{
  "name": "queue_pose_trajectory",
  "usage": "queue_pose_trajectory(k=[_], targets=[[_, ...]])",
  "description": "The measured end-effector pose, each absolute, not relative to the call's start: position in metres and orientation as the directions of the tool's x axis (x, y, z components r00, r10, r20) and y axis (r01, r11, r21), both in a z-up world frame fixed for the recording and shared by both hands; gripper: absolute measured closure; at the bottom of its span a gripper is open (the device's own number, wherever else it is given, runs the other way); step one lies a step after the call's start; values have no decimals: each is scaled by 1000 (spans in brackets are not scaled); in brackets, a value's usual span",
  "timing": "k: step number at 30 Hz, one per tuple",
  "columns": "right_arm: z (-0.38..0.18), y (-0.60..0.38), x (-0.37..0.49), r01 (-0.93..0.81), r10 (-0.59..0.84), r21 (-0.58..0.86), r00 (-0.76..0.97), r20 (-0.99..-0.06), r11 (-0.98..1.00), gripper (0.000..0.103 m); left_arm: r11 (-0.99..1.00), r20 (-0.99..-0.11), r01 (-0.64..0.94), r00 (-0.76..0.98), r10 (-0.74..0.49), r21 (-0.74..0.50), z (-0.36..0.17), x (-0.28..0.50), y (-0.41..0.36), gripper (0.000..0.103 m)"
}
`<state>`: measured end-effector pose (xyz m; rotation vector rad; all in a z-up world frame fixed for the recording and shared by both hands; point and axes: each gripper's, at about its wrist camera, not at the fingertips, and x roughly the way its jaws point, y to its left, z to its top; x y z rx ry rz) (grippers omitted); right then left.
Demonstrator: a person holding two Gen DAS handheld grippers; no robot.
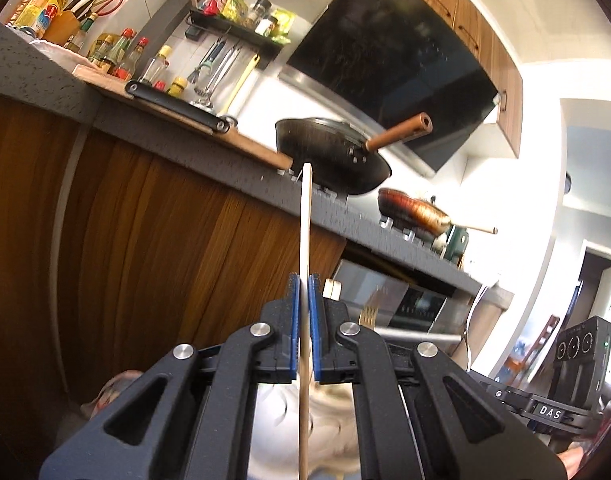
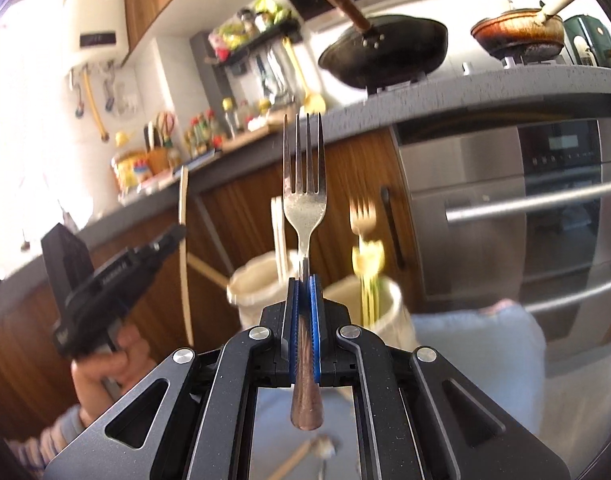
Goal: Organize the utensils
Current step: 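Lift the chopstick and silver fork and carry both over the porcelain holder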
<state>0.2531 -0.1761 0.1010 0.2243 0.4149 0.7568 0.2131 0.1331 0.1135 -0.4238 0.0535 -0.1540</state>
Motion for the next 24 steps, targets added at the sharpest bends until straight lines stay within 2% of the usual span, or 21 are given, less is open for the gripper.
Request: queue_pose_trajectory(k=[4,9,19,24], targets=[[107,-168,271,-620,712,365,664,-229,695,97,891,76,160,987,-141,-425,124,225,139,99],[103,-159,290,-623,715,368,664,-219,690,97,890,158,180,980,-124,-419,134,243,140,99],[106,-161,296,-602,681,349,711,-176,718,97,900,150,180,980,-130,-398,119,260,128,99],[101,-156,298,-584,649,306,738,-187,752,97,904,121,185,981,-149,-386,109,263,123,99]])
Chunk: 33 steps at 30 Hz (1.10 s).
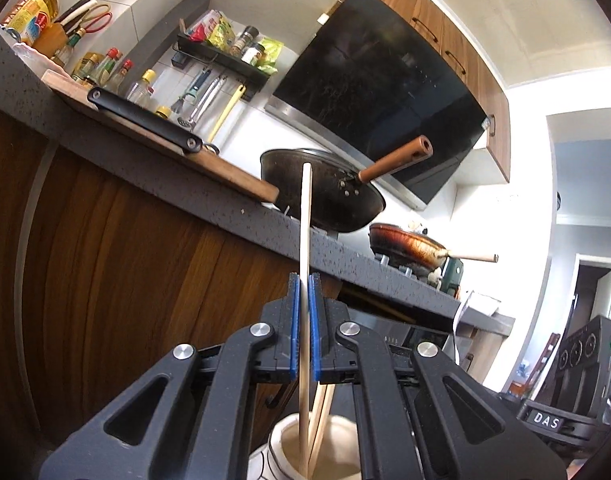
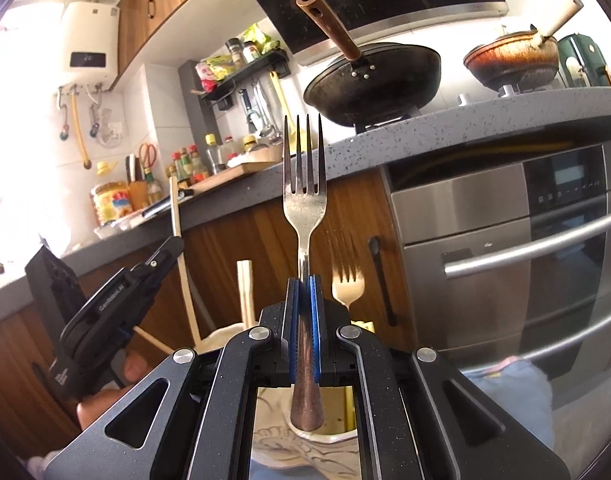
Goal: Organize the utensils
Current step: 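Lift the chopstick and silver fork and carry both over the porcelain holder, then drop the chopstick into the tall cup while the right tool drops the silver fork into the other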
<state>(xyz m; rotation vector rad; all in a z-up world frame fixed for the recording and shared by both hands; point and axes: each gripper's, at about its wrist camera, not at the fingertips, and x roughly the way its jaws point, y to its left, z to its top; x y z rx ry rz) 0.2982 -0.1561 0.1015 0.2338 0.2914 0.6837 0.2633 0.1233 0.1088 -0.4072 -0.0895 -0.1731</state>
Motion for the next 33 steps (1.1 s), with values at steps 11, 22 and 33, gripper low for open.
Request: queue_pose_trajectory(k=[11,22,33], targets=[[85,-149,298,-560,604,233,763,-230,795,97,918,47,200,979,-196,-343,91,264,110,99],[63,-136,302,-535,562,179,752,-345,826,97,916,2,206,976,-218,-346,85,260,107,98],[53,-127,302,-531,540,145,742,-397,835,97,915,-7,191,978,-207,-356,86,258,109,98]])
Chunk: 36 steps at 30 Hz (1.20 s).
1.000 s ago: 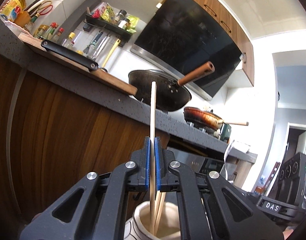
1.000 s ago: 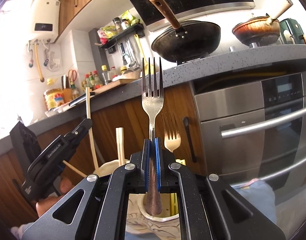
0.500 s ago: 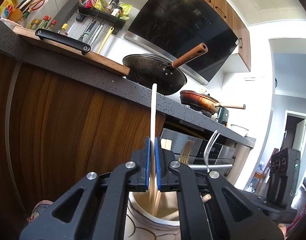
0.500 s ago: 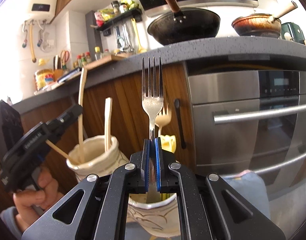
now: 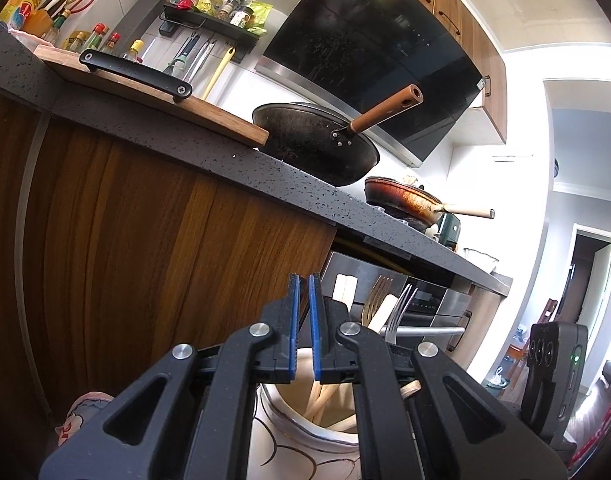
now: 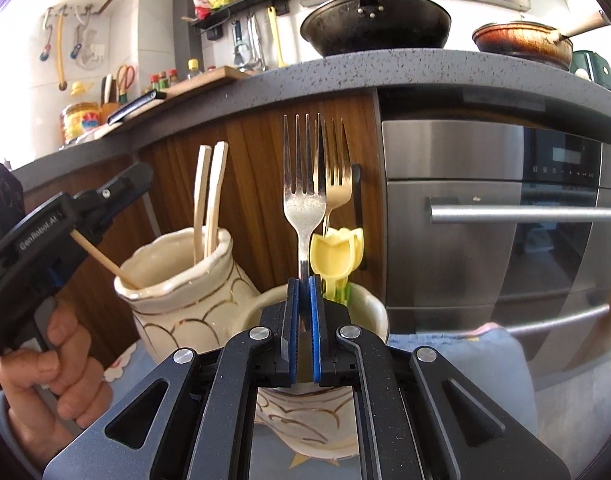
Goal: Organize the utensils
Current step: 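Drop the chopstick into the tall cup while the right tool drops the silver fork into the other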
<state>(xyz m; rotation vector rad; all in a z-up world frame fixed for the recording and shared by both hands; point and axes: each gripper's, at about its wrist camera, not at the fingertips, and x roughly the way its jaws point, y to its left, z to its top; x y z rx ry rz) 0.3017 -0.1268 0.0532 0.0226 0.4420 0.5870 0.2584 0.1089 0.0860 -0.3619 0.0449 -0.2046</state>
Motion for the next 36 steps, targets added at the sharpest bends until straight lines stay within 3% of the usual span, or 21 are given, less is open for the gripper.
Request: queue_pose_trajectory(k=[4,6,9,16,24,28,33,35,36], targets=[[52,-126,302,-528,534,138,741,-407,838,97,915,-1,186,980,-200,-358,89,256,109,94],[51,-125,301,-529,533,135,740,-410,838,97,915,4,185,981,-196,-360,90,254,109,84],[51,-124,300,-531,535,134,740,-407,836,97,916,9,179,982,-188,-358,92,251,109,79],[55,-124,295,-541,543,128,740,-396,831,97,916,24,171,985,-174,-362,96,243,112,70],[58,-133,284,-540,551,140,751,-364,830,92,921,41,148,989,-143,-360,101,231,116,55],[58,-136,274,-545,552,133,751,-364,828,90,927,30,131,991,-129,-350,101,226,117,54],[56,-138,265,-545,549,128,747,-375,829,85,937,-2,89,995,-96,-339,102,215,116,49],[55,-140,261,-544,549,131,747,-376,829,71,939,-17,77,996,-88,-336,102,208,116,47],[54,-140,259,-543,549,132,747,-374,829,68,940,-24,73,996,-86,-334,101,204,117,45]])
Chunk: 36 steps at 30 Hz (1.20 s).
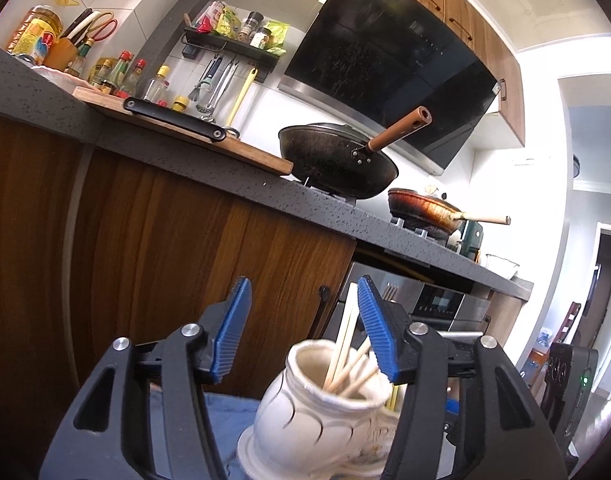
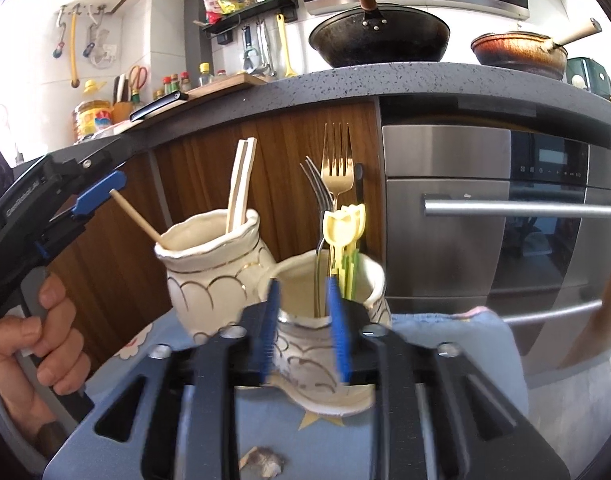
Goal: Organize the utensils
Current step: 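Drop the chopstick into the tall cup while the right tool drops the silver fork into the other, then move both open tools back down over the spoon and chopstick on the cloth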
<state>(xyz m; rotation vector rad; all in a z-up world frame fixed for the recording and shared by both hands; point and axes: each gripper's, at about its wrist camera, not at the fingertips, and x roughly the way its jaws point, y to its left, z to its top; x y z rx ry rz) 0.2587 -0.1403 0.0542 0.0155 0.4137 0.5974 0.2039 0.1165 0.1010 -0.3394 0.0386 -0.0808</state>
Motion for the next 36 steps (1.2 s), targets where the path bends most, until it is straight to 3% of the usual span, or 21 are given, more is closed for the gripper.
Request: queue_pose_trajectory(k=[15,19,26,36], targets=[[39,-149,235,-524,536,158,726,-431,837,68,948,-191,-11,980,-53,-319,77,160,117,42],[31,-153,229,-516,523,154,718,-459,843,50,951,-236,-19,970,-57,-308,67,156,113,41],[15,-162,222,-499,499,158,683,-533,852,50,962,-388,-3,916,-106,-272,45,164,98,38],[-2,-171,208,-490,457,135,632,-626,861,46,986,-556,118,815,-164,-118,15,171,48,38]])
